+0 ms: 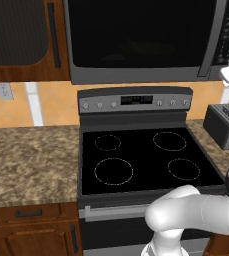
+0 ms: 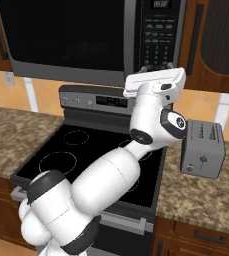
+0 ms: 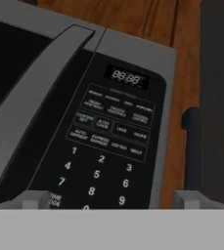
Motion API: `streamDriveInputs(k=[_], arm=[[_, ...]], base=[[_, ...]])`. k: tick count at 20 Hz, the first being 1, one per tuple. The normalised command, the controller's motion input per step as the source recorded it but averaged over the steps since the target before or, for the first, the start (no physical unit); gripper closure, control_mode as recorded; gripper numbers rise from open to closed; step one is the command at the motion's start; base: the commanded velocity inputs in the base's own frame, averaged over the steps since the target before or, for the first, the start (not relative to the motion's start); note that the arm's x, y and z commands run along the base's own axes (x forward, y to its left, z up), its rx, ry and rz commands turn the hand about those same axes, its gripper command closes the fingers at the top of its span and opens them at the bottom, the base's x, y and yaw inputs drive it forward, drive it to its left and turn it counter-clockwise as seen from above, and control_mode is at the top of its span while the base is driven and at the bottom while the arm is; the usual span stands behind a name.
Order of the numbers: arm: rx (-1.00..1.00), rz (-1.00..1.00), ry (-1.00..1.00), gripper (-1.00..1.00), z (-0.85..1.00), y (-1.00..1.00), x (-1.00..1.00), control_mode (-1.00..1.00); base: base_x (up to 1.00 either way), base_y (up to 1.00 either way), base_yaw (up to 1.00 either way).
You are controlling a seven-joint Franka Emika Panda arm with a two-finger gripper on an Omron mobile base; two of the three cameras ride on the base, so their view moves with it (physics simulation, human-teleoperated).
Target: Pick the corn from the sink and place it in the bowl. Then pick the bowl and place it in the microwave. Then close the microwave door and press the start button.
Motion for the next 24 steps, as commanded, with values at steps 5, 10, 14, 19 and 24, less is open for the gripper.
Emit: streamDriveInputs(k=[5,10,14,19,24], arm=[[0.0,0.09,0.0,-1.0,-0.08,-0.24,0.26,-1.0],[0.0,0.09,0.0,-1.0,-0.22,-0.17,0.11,-1.0],[0.0,0.08,0.0,-1.0,-0.1,-0.27,0.29,-1.0],[0.0,0.07,0.0,-1.0,-0.01,-0.29,0.37,-1.0],[0.0,0.07,0.0,-1.0,0.0,-0.24,0.41,-1.0]], base=[[0.0,0.0,0.0],[0.0,0.0,0.0],[0.0,0.0,0.0],[0.0,0.0,0.0],[0.0,0.0,0.0]])
